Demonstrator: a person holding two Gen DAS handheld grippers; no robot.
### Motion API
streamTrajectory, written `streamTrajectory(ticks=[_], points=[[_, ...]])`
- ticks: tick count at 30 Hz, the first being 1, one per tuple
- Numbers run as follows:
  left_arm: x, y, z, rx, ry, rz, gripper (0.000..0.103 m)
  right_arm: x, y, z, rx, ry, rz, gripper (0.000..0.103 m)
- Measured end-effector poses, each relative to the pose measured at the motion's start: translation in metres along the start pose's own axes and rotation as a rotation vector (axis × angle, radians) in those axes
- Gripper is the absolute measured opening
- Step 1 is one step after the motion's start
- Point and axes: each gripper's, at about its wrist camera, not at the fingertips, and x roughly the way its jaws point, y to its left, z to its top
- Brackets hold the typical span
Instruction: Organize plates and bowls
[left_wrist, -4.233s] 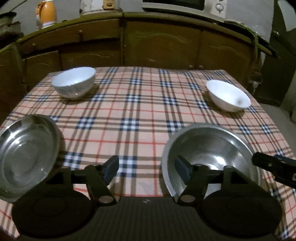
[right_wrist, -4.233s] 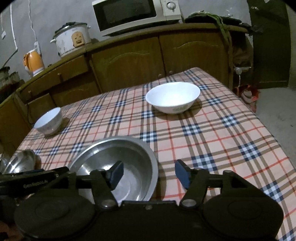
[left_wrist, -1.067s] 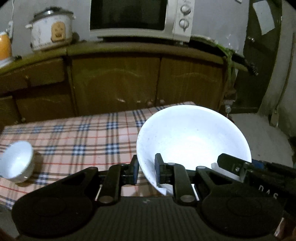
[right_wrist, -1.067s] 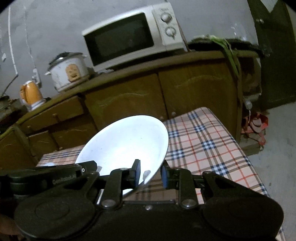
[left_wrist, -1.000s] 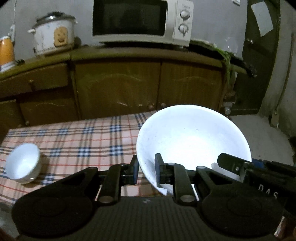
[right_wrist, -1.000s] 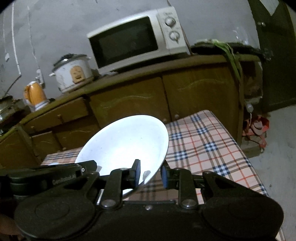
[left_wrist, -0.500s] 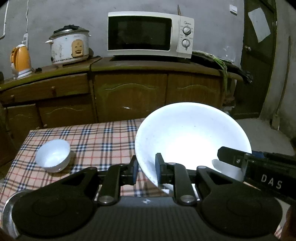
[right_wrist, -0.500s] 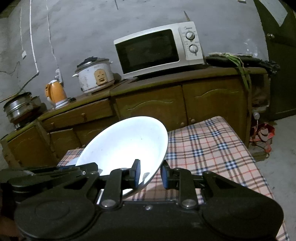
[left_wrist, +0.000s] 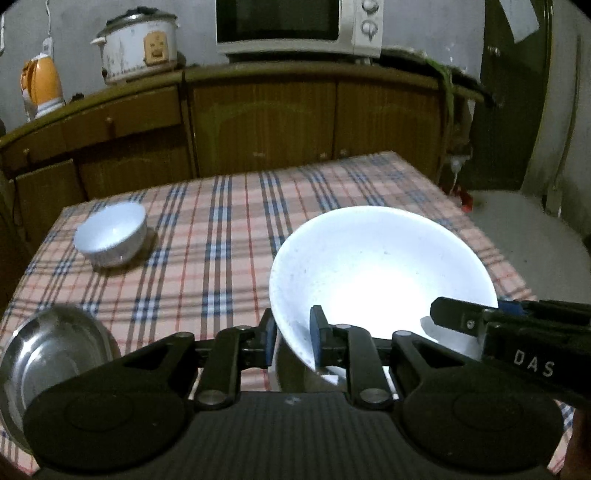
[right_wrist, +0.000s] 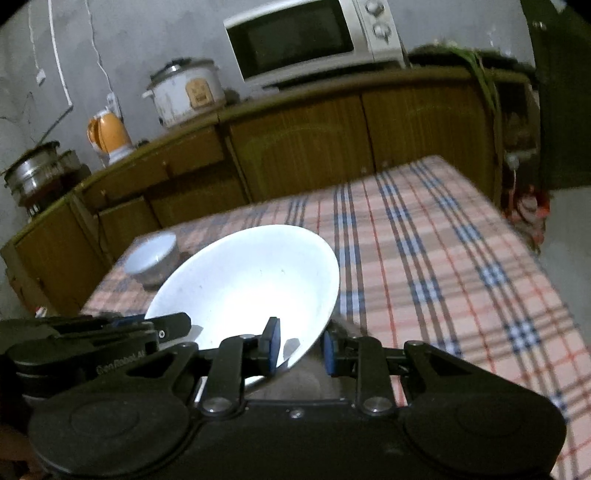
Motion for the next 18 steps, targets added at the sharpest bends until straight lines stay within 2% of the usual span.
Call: streamTrajectory(ticks=[9,18], points=[[0.02,0.002,-0.03,0.008,0.061,0.011,0.02,0.023,-0.008,-0.031,0.028,0.069,-0.007,0.03],[0.027,0.0,-0.043,0.017,0.064,0.011,0.021,0.033,-0.015,-0.044,0.046,0.083,-0.009,0.03]])
